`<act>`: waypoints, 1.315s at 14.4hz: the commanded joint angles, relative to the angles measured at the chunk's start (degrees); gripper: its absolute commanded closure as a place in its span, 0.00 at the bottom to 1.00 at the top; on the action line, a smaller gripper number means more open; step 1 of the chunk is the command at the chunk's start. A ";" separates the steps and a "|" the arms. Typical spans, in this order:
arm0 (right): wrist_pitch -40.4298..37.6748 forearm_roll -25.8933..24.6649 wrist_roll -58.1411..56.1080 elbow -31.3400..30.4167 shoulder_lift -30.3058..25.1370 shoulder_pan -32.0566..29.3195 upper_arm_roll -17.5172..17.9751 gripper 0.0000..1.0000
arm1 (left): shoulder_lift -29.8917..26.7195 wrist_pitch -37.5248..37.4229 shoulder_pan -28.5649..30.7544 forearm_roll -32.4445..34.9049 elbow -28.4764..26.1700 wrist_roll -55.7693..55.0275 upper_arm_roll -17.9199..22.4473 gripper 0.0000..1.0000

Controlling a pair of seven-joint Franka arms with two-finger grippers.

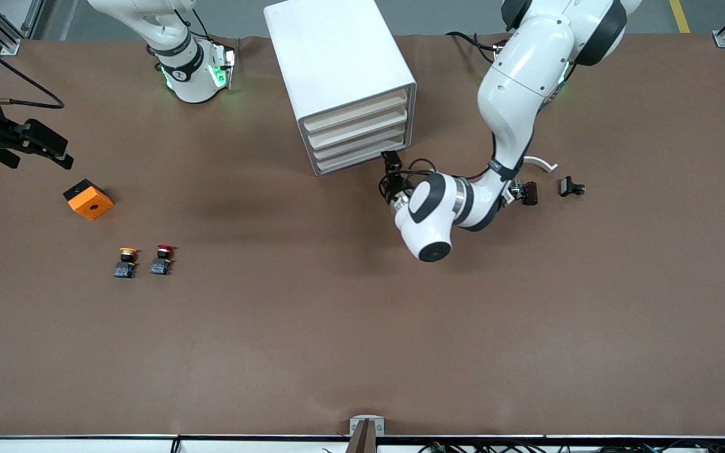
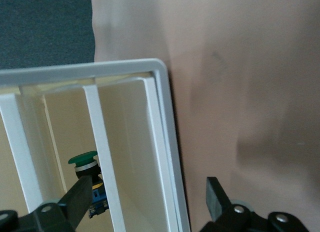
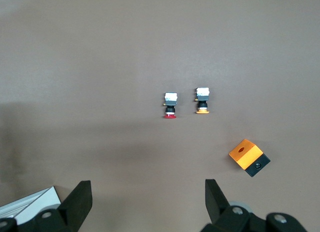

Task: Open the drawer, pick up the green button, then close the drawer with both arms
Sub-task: 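Grasp the drawer handle with the left gripper and pull it open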

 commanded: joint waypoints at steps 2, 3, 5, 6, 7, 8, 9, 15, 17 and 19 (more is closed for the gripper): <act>-0.61 0.96 0.32 1.63 0.72 -0.64 0.28 0.00 | 0.65 -2.98 -0.15 -5.99 1.33 -1.69 0.46 0.00; -0.70 0.88 0.32 1.63 0.72 -0.64 0.28 0.00 | 0.74 -3.42 -0.15 -7.31 1.33 -1.69 0.46 0.00; -0.43 0.88 0.32 1.63 0.72 -0.64 0.37 0.00 | 0.82 -4.73 -0.85 -8.46 1.25 -1.78 0.46 0.03; -0.52 0.88 0.32 1.63 0.72 -0.55 0.37 0.00 | 1.00 -5.09 -1.03 -8.56 1.07 -1.78 0.46 0.15; -0.70 0.88 0.32 1.63 0.72 -0.55 0.37 0.00 | 1.70 -5.18 -1.12 -8.64 1.07 -2.04 0.46 0.22; -0.61 0.88 0.32 1.63 0.72 -0.55 0.37 0.00 | 2.14 -5.18 -1.38 -8.65 1.07 -2.74 0.46 0.22; -0.52 0.88 0.32 1.63 0.72 -0.55 0.37 0.00 | 2.49 -5.18 -1.90 -8.82 1.07 -3.01 0.46 0.24; -0.78 0.88 0.32 1.90 0.72 -0.64 0.28 0.00 | 3.46 -5.44 -3.75 -9.44 0.37 -3.45 0.46 0.40; -0.78 0.88 0.32 2.16 0.72 -0.64 0.28 0.00 | 3.64 -5.44 -4.37 -9.44 0.10 -3.54 0.54 0.55; -0.78 0.88 0.32 2.25 0.72 -0.64 0.28 0.00 | 3.72 -5.44 -4.37 -9.44 0.10 -3.54 0.55 0.76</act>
